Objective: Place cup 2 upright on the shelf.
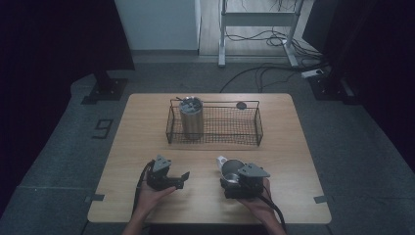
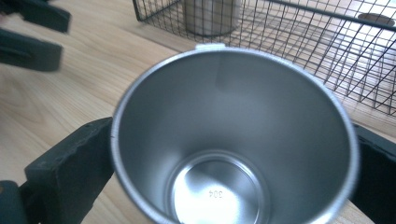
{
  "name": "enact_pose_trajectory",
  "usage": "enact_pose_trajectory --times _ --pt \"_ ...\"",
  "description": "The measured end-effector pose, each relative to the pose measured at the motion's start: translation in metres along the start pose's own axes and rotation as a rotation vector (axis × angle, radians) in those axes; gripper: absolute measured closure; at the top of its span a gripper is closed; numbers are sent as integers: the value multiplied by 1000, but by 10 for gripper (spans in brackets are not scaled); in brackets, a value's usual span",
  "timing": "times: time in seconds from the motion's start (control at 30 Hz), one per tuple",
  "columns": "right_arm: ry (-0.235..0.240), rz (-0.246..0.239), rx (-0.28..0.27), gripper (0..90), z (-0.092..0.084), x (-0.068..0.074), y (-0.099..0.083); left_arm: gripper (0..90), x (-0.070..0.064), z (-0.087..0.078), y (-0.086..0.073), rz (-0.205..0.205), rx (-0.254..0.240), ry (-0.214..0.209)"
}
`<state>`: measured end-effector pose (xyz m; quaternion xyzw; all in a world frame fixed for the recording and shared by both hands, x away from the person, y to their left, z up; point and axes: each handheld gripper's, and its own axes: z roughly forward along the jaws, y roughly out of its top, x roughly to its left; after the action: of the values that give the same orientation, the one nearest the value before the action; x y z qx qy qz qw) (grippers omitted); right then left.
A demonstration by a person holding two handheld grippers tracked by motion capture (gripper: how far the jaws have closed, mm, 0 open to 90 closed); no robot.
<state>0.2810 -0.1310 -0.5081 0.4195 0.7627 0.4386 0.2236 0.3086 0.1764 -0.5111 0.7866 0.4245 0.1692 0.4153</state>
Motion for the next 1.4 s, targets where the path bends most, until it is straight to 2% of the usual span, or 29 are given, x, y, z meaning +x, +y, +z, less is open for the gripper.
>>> enact_pose_trajectory --times 0.13,0.23,0.47,0.67,0.83,1.0,1.4 --pt "-10 -6 8 6 7 2 -4 93 0 1 0 2 6 -2" --pt "-34 -12 -18 65 7 1 -7 93 0 2 -1 2 12 -4" --pt "-8 -22 -9 71 7 -3 -6 93 1 2 -1 -3 16 -4" --pt "-13 -17 -12 73 7 -3 -7 94 2 2 -2 -1 18 -2" --pt "-13 9 -19 73 6 -5 -7 94 2 1 -2 -3 19 -4" --pt "-8 15 -24 74 4 -8 -7 95 1 3 -2 -1 29 -12" --pt "3 4 -54 74 -10 -13 3 95 2 1 -2 -13 23 -17"
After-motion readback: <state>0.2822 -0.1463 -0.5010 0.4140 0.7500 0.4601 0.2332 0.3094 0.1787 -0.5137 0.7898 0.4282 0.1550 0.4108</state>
